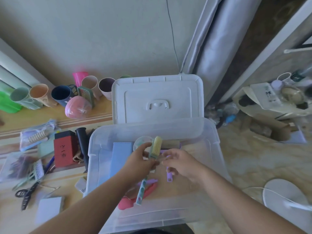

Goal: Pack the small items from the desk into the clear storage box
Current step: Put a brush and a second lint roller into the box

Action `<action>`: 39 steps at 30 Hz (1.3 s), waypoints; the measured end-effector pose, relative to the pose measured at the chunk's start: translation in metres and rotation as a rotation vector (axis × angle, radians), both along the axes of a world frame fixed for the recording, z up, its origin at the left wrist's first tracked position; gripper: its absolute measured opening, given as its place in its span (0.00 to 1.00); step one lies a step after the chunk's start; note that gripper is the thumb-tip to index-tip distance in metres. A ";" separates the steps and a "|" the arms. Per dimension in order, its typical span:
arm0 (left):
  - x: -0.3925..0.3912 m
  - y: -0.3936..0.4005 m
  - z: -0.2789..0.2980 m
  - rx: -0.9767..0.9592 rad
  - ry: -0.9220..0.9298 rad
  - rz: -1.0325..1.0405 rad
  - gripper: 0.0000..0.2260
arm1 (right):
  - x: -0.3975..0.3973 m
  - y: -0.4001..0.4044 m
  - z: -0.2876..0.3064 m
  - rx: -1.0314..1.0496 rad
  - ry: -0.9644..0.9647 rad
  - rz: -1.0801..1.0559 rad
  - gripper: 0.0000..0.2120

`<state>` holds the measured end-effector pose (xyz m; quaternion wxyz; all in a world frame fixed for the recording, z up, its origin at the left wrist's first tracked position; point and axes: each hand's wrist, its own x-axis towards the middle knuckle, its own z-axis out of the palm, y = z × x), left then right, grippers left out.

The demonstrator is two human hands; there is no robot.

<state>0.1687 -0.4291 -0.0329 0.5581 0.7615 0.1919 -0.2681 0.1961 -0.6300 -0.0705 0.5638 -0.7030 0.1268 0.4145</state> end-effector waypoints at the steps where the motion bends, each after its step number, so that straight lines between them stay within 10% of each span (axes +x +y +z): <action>1: 0.003 -0.005 0.001 -0.065 0.013 0.052 0.29 | -0.002 -0.001 0.007 0.075 0.043 -0.017 0.16; 8: -0.004 -0.026 0.007 -0.146 -0.017 0.190 0.44 | -0.028 0.006 0.034 0.153 -0.023 0.119 0.26; 18: -0.031 0.004 -0.007 0.106 -0.091 0.139 0.25 | -0.028 0.015 0.009 -0.337 -0.382 0.415 0.11; 22: -0.038 0.024 -0.012 0.486 -0.013 -0.270 0.17 | -0.013 -0.003 -0.013 -0.670 -0.515 0.726 0.05; 26: -0.045 0.035 -0.015 0.791 -0.067 -0.628 0.48 | -0.006 0.010 -0.039 -0.790 -0.564 0.989 0.09; 29: -0.055 0.042 -0.021 0.962 -0.180 -0.833 0.20 | -0.005 0.031 -0.057 -0.808 -0.604 1.078 0.14; 39: -0.066 0.060 -0.014 0.938 -0.538 -0.772 0.19 | -0.008 0.036 -0.046 -0.591 -0.789 0.769 0.19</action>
